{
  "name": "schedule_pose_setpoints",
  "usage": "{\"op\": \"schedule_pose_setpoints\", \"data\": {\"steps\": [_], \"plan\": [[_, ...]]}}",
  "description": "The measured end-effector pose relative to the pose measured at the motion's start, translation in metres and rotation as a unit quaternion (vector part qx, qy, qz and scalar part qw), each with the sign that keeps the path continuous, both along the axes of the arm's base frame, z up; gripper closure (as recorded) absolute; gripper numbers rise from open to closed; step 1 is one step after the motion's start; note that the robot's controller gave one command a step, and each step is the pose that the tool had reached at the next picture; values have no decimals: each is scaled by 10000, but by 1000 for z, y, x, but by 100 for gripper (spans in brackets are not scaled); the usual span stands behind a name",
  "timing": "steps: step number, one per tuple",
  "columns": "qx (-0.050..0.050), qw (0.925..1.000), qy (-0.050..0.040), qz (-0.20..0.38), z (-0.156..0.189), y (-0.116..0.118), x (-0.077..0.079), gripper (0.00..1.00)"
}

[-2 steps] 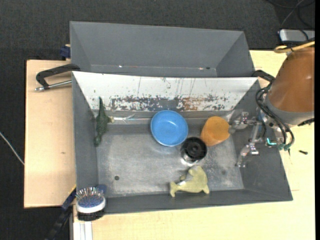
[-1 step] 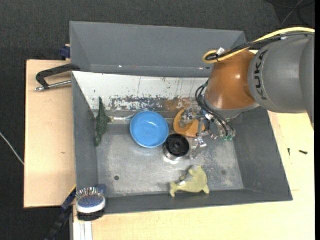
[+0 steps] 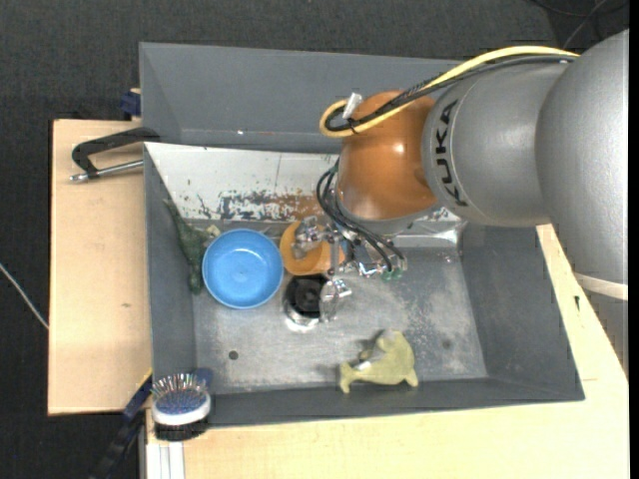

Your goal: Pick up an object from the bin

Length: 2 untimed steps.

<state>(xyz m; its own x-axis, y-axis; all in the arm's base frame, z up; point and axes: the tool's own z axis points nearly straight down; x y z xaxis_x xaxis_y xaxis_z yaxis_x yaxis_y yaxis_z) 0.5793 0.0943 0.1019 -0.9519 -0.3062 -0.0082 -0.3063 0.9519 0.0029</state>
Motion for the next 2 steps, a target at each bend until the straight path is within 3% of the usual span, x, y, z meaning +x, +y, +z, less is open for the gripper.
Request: {"op": "schedule_pose_setpoints", "data": {"steps": [1,2], "plan": [[-12,9858,39,-1680,-2,-6,13,0],[0,9665,53,-2566,-26,-1,8,0]]}}
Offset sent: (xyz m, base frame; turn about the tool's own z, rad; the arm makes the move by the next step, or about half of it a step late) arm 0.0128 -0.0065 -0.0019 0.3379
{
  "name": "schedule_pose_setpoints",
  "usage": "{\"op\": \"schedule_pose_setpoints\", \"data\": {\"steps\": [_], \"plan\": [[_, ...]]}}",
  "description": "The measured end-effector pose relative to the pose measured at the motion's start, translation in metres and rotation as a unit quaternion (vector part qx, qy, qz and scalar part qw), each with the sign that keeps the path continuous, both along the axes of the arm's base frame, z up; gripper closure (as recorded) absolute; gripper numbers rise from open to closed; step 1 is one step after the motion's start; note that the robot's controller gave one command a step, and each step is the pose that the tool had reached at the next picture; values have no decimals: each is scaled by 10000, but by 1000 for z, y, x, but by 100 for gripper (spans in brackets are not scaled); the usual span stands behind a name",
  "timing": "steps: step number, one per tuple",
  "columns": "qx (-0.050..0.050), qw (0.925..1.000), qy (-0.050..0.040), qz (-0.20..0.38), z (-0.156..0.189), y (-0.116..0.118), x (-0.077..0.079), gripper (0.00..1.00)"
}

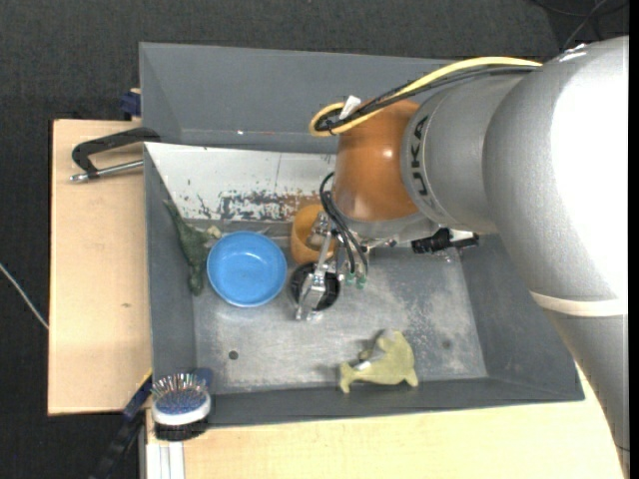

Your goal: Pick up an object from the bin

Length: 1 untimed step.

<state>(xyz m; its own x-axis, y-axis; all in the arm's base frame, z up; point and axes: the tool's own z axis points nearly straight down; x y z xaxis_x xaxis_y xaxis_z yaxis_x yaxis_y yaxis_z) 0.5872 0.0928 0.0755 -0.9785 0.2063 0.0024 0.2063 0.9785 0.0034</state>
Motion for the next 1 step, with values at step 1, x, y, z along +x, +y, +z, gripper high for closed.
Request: {"op": "schedule_pose_setpoints", "data": {"steps": [1], "plan": [[-10,10000,2,9,2,1,0,0]]}}
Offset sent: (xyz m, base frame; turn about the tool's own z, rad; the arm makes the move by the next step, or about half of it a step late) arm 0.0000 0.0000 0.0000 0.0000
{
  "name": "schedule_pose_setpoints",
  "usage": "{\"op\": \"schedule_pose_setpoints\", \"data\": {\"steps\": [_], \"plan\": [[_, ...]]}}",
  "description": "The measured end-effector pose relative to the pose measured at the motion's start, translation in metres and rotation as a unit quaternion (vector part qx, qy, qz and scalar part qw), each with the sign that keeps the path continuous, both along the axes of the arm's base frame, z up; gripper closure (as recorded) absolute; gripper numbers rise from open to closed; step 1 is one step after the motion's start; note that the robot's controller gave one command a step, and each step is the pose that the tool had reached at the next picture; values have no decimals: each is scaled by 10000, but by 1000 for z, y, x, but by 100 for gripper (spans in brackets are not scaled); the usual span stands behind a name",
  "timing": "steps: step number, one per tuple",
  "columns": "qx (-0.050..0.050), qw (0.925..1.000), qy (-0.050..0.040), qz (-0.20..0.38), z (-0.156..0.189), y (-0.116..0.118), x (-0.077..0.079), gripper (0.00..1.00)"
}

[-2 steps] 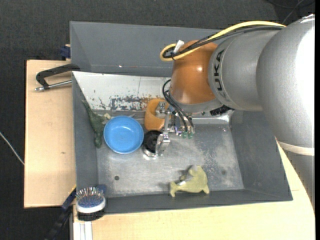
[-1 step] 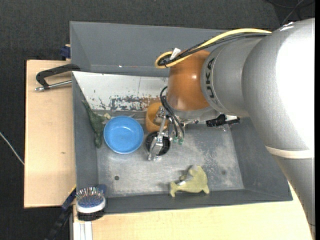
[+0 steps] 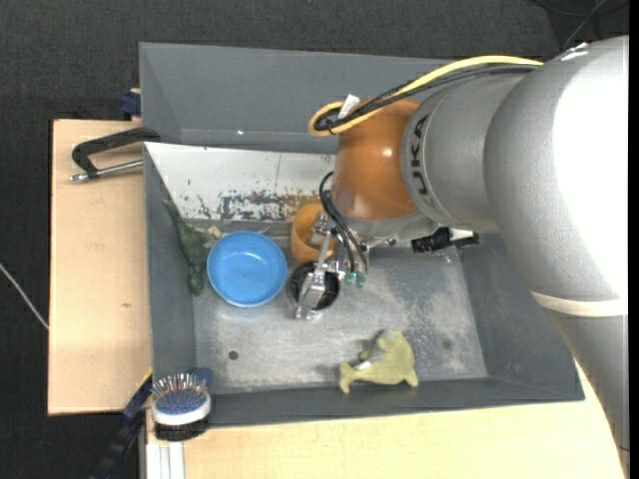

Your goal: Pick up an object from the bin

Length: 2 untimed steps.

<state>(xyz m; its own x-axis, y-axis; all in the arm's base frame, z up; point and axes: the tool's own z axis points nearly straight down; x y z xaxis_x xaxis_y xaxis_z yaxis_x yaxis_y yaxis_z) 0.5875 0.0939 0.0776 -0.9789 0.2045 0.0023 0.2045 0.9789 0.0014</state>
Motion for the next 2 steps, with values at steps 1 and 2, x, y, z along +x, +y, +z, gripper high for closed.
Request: {"op": "schedule_pose_setpoints", "data": {"steps": [1,2], "plan": [[12,10000,-96,4,6,1,5,100],[9,10000,-76,11,76,2,8,100]]}}
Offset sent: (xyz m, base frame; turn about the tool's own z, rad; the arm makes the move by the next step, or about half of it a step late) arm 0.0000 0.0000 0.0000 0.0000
